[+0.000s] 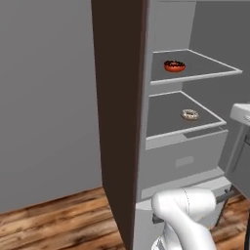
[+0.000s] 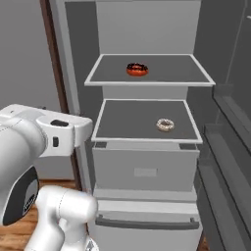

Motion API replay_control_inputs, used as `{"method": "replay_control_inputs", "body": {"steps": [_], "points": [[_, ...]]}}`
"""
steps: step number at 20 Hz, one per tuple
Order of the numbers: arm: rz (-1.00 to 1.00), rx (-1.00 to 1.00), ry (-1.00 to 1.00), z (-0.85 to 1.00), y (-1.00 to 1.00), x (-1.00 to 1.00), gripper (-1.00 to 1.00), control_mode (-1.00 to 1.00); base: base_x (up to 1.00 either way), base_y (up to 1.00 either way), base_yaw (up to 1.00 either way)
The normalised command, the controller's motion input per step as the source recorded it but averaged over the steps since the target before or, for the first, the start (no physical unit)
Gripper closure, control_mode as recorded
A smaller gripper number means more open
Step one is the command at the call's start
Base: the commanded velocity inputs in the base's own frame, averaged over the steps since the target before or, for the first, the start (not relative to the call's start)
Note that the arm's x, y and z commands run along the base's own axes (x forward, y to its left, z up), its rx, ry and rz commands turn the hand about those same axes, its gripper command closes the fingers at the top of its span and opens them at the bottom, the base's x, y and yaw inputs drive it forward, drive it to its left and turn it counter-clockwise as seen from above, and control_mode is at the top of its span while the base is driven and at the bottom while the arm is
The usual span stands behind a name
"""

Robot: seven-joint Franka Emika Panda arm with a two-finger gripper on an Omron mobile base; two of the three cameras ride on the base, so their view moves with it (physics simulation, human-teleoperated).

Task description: Take the donuts from the fridge and place them on the empty tray on the dining counter.

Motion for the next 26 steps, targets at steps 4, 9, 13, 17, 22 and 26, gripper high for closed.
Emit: {"method": "replay_control_inputs", "body": {"steps": [4,9,13,17,22,26], "points": [[0.0,0.0,0.0,0.0,0.0,0.0,-1.0,1.0,0.0,-0.73,-0.08],[0.0,0.0,0.0,0.0,0.0,0.0,-1.0,1.0,0.38,-0.23,-0.05],[0.0,0.0,0.0,0.0,0.0,0.0,-1.0,1.0,1.0,-0.62,0.0],[0.0,0.0,0.0,0.0,0.0,0.0,-1.0,1.0,1.0,-0.44,0.04],[0.0,0.0,0.0,0.0,0.0,0.0,-1.0,1.0,0.95,-0.39,0.29],[0.0,0.0,0.0,0.0,0.0,0.0,-1.0,1.0,0.99,-0.11,0.28]]}}
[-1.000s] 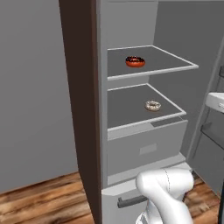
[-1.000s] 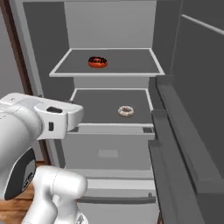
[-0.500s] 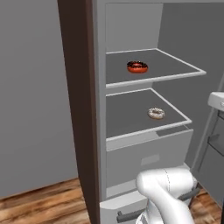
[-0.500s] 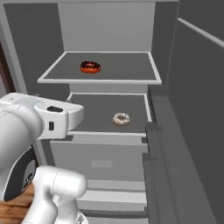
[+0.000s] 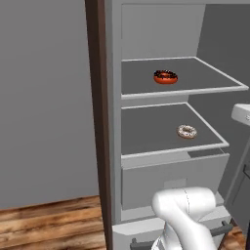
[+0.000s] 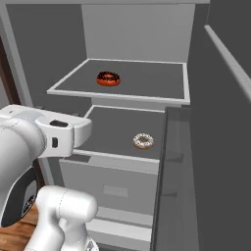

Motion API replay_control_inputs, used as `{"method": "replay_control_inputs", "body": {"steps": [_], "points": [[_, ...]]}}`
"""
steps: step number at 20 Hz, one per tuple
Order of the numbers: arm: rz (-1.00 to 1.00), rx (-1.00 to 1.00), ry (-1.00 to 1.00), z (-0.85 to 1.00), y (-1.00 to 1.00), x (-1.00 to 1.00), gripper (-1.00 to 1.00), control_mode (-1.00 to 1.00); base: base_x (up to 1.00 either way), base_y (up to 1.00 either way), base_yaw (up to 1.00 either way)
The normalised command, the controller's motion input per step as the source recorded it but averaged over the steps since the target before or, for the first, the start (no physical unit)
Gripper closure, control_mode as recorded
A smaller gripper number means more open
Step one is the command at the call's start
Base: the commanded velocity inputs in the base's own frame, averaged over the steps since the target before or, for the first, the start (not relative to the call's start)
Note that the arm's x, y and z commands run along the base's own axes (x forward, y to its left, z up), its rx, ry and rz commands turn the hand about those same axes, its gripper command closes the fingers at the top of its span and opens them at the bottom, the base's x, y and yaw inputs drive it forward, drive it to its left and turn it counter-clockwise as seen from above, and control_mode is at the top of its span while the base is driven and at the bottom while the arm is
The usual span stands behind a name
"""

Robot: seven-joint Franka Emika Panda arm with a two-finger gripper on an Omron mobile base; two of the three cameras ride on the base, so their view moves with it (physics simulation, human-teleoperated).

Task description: Take the donuts from the fridge and place them on the empty tray on the dining counter.

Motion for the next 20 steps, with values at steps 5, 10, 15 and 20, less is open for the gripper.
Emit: {"method": "replay_control_inputs", "body": {"steps": [5,10,15,20], "points": [[0.0,0.0,0.0,0.0,0.0,0.0,-1.0,1.0,0.83,-0.02,0.05],[0.0,0.0,0.03,0.03,0.05,0.18,-1.0,-1.0,0.41,0.0,0.08],[-0.02,0.0,0.28,0.46,0.3,0.76,-1.0,-1.0,0.0,0.0,0.0],[0.0,0.0,0.24,0.2,0.01,0.64,-1.0,-1.0,0.0,0.0,0.0]]}}
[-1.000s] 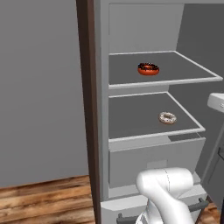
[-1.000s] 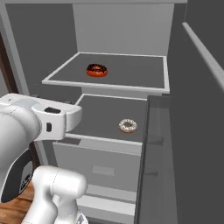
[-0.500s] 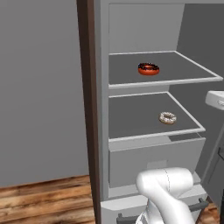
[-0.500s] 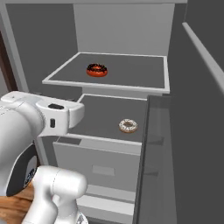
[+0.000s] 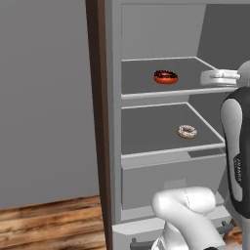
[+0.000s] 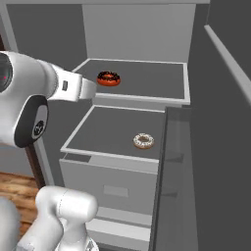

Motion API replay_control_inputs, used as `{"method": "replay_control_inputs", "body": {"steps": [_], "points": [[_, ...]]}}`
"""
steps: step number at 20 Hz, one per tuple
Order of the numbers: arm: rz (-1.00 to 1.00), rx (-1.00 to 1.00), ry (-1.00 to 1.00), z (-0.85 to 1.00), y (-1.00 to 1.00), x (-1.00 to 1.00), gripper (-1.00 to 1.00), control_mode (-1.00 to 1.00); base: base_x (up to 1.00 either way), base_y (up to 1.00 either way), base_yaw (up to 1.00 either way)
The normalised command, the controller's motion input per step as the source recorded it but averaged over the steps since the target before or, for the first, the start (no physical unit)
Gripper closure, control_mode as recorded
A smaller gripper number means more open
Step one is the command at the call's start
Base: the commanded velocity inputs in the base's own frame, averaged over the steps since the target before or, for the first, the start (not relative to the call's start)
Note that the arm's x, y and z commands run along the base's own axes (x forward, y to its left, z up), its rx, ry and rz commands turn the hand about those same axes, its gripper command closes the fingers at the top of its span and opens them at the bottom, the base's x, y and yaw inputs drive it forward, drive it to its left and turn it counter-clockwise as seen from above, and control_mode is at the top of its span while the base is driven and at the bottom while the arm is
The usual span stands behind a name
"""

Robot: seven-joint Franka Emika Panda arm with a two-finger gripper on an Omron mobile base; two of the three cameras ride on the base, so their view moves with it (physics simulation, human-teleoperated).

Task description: Take the donuts from the fridge and place them on the empty tray on the dining counter.

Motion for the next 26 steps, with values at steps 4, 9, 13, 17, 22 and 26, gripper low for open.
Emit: {"method": "replay_control_inputs", "body": {"steps": [4,9,13,17,22,26], "points": [[0.0,0.0,0.01,-0.08,0.0,0.78,-1.0,-1.0,0.0,0.0,0.0],[0.05,0.01,-0.02,-0.36,-0.18,0.38,-1.0,-1.0,0.0,0.0,0.0],[0.05,0.0,0.01,-0.15,-0.08,0.53,-1.0,-1.0,0.0,0.0,0.0],[0.0,0.0,0.05,0.0,0.0,0.73,-1.0,-1.0,0.0,0.0,0.0],[0.0,0.0,0.21,0.0,0.0,0.55,-1.0,-1.0,0.0,0.0,0.0],[0.0,0.0,0.24,0.0,0.0,0.49,-1.0,-1.0,0.0,0.0,0.0]]}}
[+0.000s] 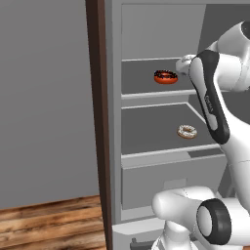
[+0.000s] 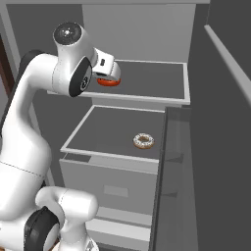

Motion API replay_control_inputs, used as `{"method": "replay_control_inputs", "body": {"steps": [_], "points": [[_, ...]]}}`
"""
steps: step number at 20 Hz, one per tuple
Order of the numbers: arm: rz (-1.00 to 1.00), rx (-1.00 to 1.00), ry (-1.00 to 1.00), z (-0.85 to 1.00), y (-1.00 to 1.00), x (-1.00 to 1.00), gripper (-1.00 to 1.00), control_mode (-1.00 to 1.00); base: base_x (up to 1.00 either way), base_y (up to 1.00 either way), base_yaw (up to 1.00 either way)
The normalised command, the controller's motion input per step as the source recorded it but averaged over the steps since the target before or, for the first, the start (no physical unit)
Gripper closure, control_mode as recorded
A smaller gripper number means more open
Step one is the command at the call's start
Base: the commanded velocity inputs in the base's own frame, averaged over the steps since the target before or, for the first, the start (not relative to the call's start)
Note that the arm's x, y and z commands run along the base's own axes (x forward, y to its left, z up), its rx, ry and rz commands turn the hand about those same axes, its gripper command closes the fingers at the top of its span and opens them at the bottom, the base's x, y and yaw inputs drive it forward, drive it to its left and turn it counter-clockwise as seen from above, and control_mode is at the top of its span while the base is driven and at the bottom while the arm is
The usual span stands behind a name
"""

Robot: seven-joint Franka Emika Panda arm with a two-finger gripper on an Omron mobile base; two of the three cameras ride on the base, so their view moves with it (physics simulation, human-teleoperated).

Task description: Take the donuts from the fridge and place them on the empty tray on the dining counter.

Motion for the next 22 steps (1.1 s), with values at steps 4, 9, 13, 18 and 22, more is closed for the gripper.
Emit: {"method": "replay_control_inputs", "body": {"steps": [4,9,13,18,22], "points": [[0.02,0.0,0.01,-0.2,0.0,0.54,-1.0,-1.0,0.0,0.0,0.0],[0.05,0.0,0.0,-0.3,-0.02,0.52,-1.0,-1.0,0.0,0.0,0.0],[0.01,0.0,0.05,-0.14,0.0,0.57,-1.0,-1.0,0.0,0.0,0.0],[0.0,0.0,0.12,-0.16,-0.05,0.67,-1.0,-1.0,0.0,0.0,0.0],[0.0,0.02,0.11,-0.16,-0.08,0.7,-1.0,-1.0,0.0,0.0,0.0]]}}
